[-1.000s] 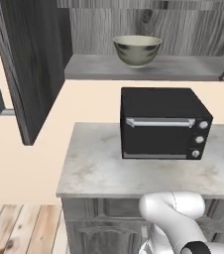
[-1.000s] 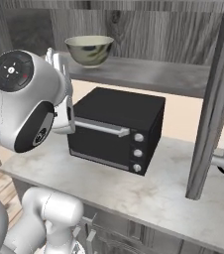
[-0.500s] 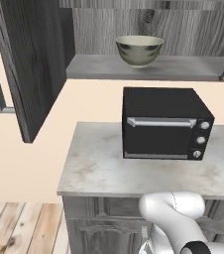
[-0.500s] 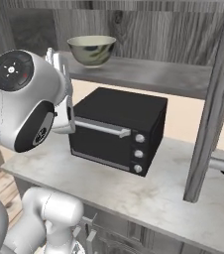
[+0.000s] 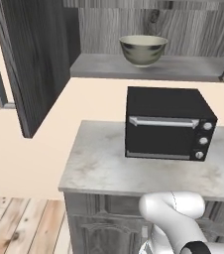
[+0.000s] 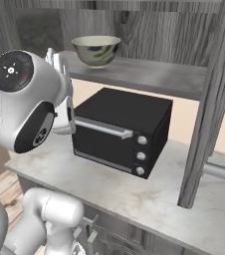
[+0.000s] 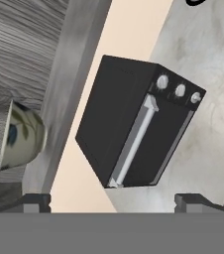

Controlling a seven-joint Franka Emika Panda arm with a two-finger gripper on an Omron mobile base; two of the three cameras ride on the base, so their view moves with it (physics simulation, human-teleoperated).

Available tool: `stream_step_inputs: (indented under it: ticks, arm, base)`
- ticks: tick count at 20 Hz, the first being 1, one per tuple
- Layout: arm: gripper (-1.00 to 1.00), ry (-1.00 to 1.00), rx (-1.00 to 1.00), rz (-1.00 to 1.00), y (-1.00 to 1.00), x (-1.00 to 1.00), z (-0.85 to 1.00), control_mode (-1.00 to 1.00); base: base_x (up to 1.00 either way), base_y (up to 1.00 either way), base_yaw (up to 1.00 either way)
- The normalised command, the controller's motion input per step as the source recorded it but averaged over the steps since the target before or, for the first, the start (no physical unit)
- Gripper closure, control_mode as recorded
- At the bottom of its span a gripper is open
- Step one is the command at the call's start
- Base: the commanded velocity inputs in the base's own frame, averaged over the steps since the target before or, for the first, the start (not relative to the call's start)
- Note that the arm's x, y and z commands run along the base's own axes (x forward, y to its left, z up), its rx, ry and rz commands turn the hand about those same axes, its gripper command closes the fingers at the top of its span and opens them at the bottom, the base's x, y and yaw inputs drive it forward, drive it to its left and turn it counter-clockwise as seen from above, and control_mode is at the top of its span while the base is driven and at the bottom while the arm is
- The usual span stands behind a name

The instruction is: Move the bowls from the cabinet to the plates on the dining table.

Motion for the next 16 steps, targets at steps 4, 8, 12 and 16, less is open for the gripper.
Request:
stream_step_inputs:
  ticks: [4,8,12,16]
  arm:
    - [-1.00,0.00,0.00,0.00,0.00,0.00,0.00,1.00]
    - [-1.00,-0.05,0.09,0.17,0.00,0.23,0.10,-1.00]
    - [-1.00,-0.06,0.10,0.15,0.00,0.21,0.15,-1.00]
    - [-1.00,-0.08,0.08,0.10,0.06,0.27,0.16,-1.00]
  base:
    - [0.25,0.00,0.17]
    - [0.00,0.00,0.00]
    - [0.00,0.00,0.00]
    - [0.00,0.00,0.00]
